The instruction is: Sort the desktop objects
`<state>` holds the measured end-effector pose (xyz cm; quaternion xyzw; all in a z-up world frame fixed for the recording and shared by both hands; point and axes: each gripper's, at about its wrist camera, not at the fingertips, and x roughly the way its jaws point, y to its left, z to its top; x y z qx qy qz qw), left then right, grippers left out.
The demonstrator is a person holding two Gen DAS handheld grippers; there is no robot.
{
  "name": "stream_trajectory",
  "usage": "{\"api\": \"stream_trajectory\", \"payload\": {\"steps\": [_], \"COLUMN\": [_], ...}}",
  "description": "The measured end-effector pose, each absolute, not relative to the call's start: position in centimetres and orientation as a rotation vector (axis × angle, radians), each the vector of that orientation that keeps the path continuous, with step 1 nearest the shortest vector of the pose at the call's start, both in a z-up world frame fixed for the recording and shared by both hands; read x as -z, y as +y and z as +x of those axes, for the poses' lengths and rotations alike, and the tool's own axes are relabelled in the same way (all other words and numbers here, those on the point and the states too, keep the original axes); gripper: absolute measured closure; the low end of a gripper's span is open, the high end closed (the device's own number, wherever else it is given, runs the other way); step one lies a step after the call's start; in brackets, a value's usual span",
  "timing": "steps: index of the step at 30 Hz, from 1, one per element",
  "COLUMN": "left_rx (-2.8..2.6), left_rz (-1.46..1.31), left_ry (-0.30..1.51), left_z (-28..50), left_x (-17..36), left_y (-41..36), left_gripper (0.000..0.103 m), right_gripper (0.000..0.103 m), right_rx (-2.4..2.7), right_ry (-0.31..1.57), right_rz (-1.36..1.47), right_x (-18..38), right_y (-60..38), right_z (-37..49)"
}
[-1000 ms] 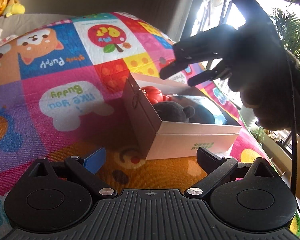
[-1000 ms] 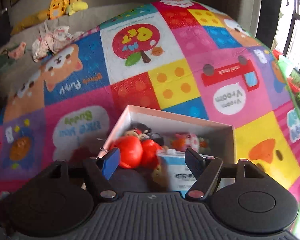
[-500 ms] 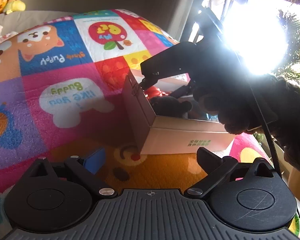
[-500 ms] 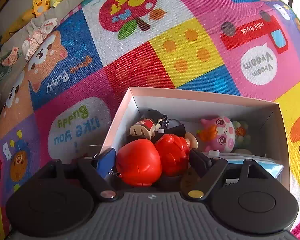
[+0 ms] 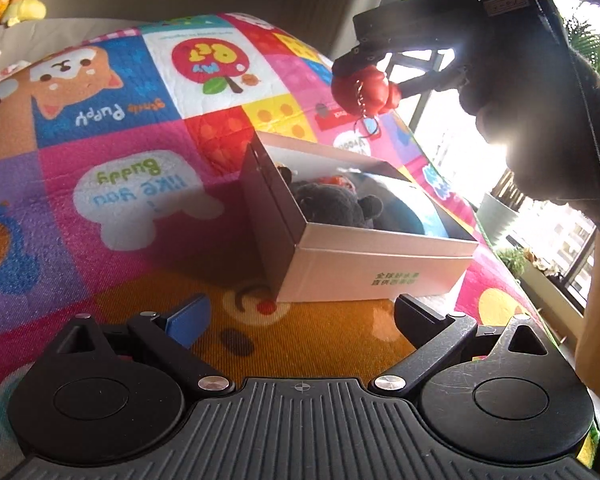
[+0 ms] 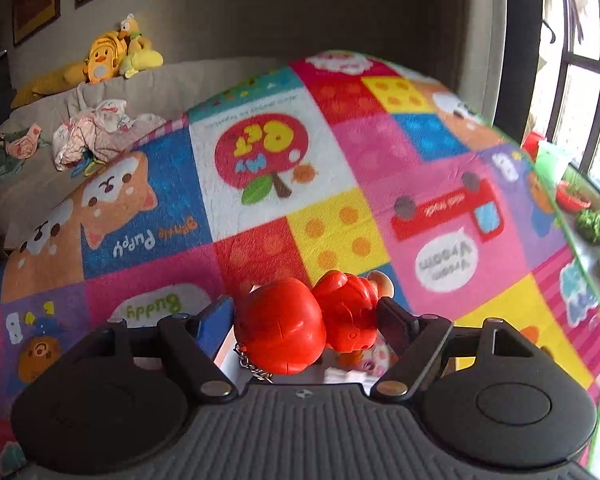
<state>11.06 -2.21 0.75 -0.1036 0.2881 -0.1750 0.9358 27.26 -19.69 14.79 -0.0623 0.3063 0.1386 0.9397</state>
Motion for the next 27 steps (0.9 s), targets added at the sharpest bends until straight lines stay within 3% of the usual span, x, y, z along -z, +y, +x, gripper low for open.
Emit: {"api": "stream_trajectory", "payload": {"steps": [9, 10, 12, 15, 22, 27], "left_rx": [0.348, 0.349, 0.354, 0.357, 0.325, 0.274], "left_rz": [-0.212, -0.214, -0.216, -0.217, -0.219, -0.21], "left_ry": [0.596, 0.595, 0.59, 0.587, 0.577, 0.619], "left_z": [11.2, 11.2, 11.1, 11.0, 11.1, 11.0], "left_x": [-0.5, -0.6, -0.6, -0.7, -1.1, -2.1], "left_y": [-2.2, -2.1, -2.1, -2.1, -2.0, -0.8], "left_gripper": [0.002, 0.002, 0.002, 0.002, 0.002, 0.002], "right_gripper": [0.022, 0.025, 0.04, 0.049, 0.049, 0.049], "right_rx": [-0.31, -0.301, -0.28, -0.243, -0.25, -0.248], "right_ry": [0.71, 0.72, 0.749, 0.787, 0.849, 0.786], "right_rz": [-0.016, -0.016, -0.007, 0.069, 0.339, 0.276], "right_x": [-12.7, -12.4, -11.7, -10.3, -5.9, -6.2], "right_y": [-21.4, -21.8, -23.0, -25.6, -28.4, -26.7], "right_z": [28.1, 27.9, 27.3, 26.0, 24.9, 24.8]}}
